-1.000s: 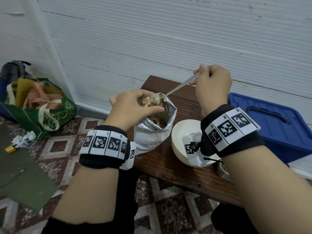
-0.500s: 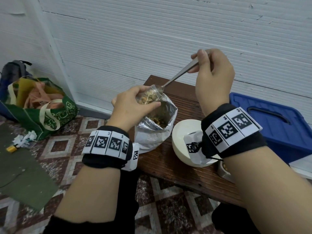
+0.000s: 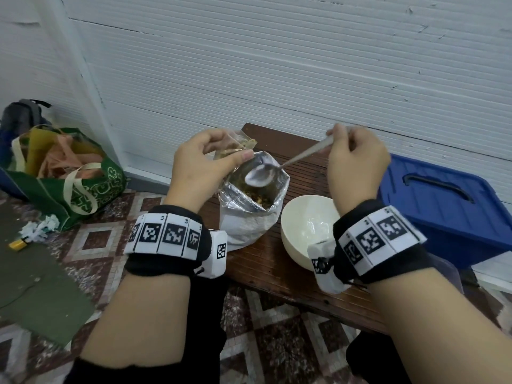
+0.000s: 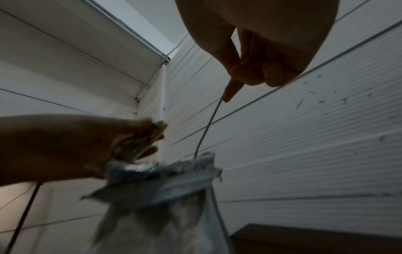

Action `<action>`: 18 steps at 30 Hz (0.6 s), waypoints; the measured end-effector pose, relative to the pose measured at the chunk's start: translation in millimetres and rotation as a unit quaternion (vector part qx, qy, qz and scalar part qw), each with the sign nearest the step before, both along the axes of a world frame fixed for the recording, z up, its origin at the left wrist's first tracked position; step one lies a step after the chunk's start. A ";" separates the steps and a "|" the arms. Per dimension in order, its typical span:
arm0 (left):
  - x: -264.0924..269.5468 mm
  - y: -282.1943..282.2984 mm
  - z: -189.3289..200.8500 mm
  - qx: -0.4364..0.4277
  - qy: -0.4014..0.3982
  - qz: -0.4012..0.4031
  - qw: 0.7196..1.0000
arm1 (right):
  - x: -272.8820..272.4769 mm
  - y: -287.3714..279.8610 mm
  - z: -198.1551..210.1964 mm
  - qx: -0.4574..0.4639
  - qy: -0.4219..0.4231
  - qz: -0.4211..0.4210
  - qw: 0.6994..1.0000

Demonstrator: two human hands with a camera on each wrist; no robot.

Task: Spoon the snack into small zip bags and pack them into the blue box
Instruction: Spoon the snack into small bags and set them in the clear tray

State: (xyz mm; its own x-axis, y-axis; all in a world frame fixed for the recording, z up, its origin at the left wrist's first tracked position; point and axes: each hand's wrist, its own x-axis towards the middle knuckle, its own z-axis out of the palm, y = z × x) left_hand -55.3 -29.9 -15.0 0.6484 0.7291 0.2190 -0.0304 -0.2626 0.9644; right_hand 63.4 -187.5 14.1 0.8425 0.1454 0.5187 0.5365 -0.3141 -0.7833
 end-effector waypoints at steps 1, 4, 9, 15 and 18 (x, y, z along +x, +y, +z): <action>0.4 -0.7 0.5 0.000 -0.008 -0.001 1.000 | -4.1 1.5 -7.6 -0.020 0.012 0.005 1.000; 1.5 -3.1 2.0 0.016 -0.017 -0.001 1.000 | -15.3 7.6 -30.4 -0.052 0.032 0.024 0.998; 1.4 -8.5 6.6 0.041 -0.028 -0.005 0.999 | -17.8 8.6 -43.9 -0.046 0.062 0.039 0.996; 2.3 -17.5 14.1 0.072 -0.036 -0.015 0.997 | -17.7 3.1 -45.6 -0.064 0.109 0.085 0.988; 4.2 -27.3 17.5 0.075 -0.040 -0.034 0.996 | -17.7 -3.1 -41.7 -0.047 0.132 0.089 0.986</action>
